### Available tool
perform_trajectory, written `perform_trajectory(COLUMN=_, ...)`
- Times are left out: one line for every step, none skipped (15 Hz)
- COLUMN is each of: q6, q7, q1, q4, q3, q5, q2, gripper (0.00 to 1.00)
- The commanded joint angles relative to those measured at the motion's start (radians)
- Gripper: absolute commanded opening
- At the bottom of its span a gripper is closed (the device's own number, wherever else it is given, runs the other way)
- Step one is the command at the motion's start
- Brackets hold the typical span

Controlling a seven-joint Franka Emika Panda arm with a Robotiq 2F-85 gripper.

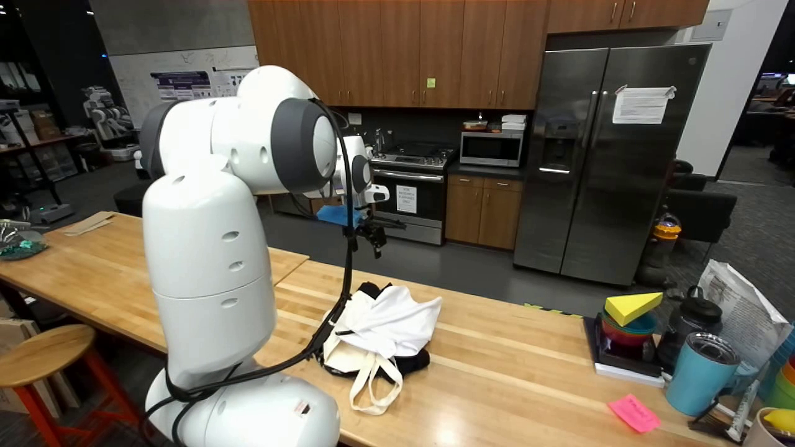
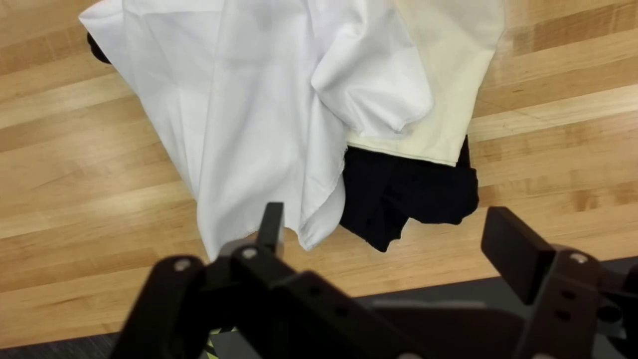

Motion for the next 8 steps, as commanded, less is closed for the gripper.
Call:
perform_trajectory(q6=0.004, q7=0.011, q1=0.023, q4=-0.007, q3=-0.017, q5=0.001, q2=0.013, gripper=1.00)
perform_trajectory(q6=-0.002, q7=0.014, q1=0.027, q4=-0.009, q3=-0.018, q5=-0.001, q2=0.019, gripper=1.00)
perform_trajectory(q6=-0.002, q7=0.020, q1=0.030, q4=-0.012, q3=-0.019, q5=0.003, q2=0.025, gripper=1.00)
perform_trajectory(q6=-0.002, q7=0.023, q1=0.033, q4=-0.014, q3=-0.019, q5=0.003, q2=0.029, gripper=1.00)
perform_trajectory(q6=0.000, q7=0.033, q1=0.038, q4=-0.017, q3=-0.020, q5=-0.008, q2=0.031, gripper=1.00)
perform_trajectory(q6=0.010, q7=0.049, q1=0.044, q4=-0.021, q3=-0.022, q5=-0.027, q2=0.032, gripper=1.00)
perform_trajectory(q6=0.012, q7=0.064, q1=0.051, q4=-0.023, q3=-0.025, q5=-0.051, q2=0.032, gripper=1.00)
perform_trajectory(q6=0.010, q7=0.082, q1=0.058, q4=-0.020, q3=-0.027, q5=-0.078, q2=0.034, gripper=1.00)
